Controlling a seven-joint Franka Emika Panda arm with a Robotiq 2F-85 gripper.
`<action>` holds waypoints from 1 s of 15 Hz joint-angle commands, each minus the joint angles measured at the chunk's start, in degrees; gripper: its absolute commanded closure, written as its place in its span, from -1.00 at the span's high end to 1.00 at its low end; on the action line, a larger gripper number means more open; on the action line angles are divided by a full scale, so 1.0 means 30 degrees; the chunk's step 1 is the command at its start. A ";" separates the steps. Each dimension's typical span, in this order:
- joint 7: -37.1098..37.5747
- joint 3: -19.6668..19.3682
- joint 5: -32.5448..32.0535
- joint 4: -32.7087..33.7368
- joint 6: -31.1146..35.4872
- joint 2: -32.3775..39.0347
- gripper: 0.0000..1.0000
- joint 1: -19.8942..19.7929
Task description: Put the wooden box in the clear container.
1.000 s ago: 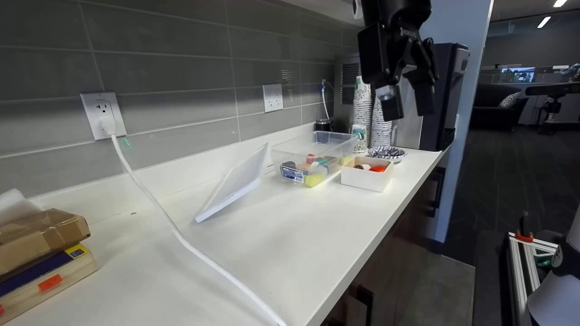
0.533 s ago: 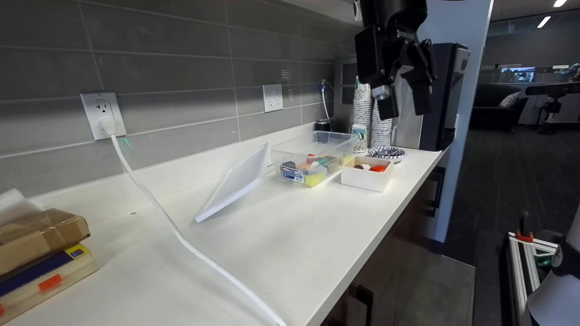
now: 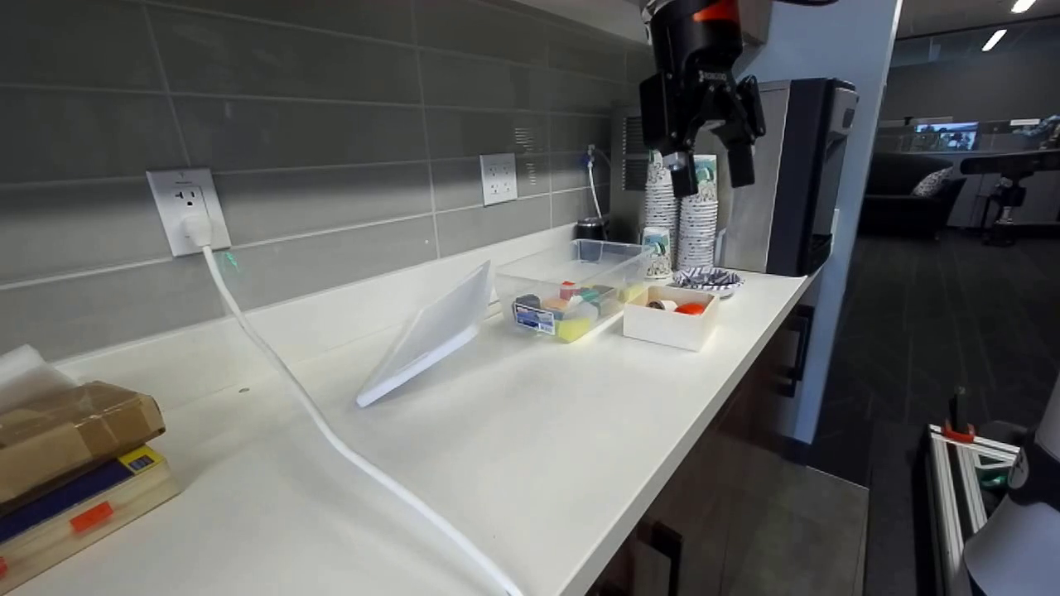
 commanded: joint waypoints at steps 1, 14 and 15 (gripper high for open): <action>-0.1354 -0.1119 -0.1556 0.1663 0.1254 0.2390 1.00 -0.0852; -0.4194 -0.4084 -0.2559 0.2512 0.8953 0.8861 1.00 -0.2071; -0.4245 -0.4207 -0.2942 0.2700 0.8898 0.9322 1.00 -0.2180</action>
